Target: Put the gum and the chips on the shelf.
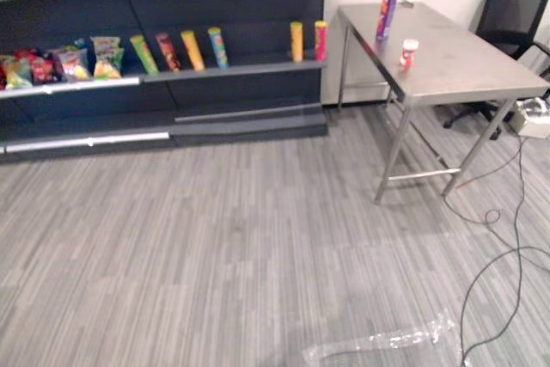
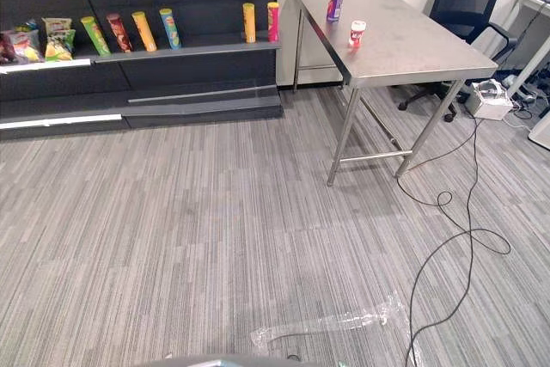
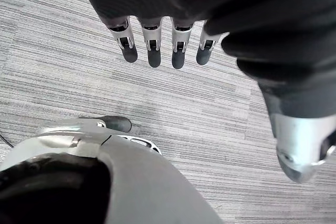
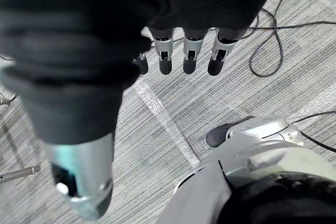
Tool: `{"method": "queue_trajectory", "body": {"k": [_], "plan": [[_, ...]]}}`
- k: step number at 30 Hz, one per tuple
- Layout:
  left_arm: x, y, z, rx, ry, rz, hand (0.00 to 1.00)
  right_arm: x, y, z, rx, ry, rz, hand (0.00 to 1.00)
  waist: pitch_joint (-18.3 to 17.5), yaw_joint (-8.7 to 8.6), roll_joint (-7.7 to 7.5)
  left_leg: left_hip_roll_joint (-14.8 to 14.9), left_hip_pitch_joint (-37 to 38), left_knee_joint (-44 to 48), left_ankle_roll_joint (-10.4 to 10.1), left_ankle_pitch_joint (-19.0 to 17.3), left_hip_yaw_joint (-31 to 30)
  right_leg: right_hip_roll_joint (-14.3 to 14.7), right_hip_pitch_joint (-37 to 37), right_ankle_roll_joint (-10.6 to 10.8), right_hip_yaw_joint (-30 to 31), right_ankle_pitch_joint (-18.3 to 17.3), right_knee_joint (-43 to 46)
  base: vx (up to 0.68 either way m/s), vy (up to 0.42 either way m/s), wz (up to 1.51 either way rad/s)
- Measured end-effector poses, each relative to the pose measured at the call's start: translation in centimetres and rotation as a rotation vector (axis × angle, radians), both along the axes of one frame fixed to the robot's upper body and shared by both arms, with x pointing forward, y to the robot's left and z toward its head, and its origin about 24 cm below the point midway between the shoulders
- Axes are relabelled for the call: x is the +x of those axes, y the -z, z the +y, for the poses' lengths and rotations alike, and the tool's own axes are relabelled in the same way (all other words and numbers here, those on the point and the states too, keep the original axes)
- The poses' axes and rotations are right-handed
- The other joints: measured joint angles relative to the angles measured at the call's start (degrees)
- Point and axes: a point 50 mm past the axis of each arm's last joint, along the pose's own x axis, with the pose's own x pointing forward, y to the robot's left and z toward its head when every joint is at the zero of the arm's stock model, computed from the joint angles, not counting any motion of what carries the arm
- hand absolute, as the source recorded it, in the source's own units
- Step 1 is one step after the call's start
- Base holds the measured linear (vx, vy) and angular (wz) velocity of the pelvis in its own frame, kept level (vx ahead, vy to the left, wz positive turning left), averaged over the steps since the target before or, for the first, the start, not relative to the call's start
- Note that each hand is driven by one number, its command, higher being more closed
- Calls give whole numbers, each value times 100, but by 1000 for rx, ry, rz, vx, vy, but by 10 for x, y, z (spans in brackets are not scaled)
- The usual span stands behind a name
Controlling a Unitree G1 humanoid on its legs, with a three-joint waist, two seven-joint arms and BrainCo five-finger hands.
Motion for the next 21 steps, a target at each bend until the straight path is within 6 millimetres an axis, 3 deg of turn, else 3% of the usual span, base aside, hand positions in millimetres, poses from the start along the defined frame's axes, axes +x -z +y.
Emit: {"method": "queue_trajectory", "body": {"k": [11, 21], "plan": [[2, 0, 0, 2, -15, -5, 0, 15, -1, 0, -1, 22, -39, 0, 72, 0, 9, 20, 77, -35, -54, -35, 22, 14, 113, 112, -54, -27, -105, -16, -20, 1], [1, 1, -1, -9, -9, -3, 0, 13, -1, 1, 41, 84, -69, 0, 145, 0, -33, 25, 154, -103, -39, -28, 74, 21, 189, 123, -69, -39, -154, -58, -28, -1]]}}
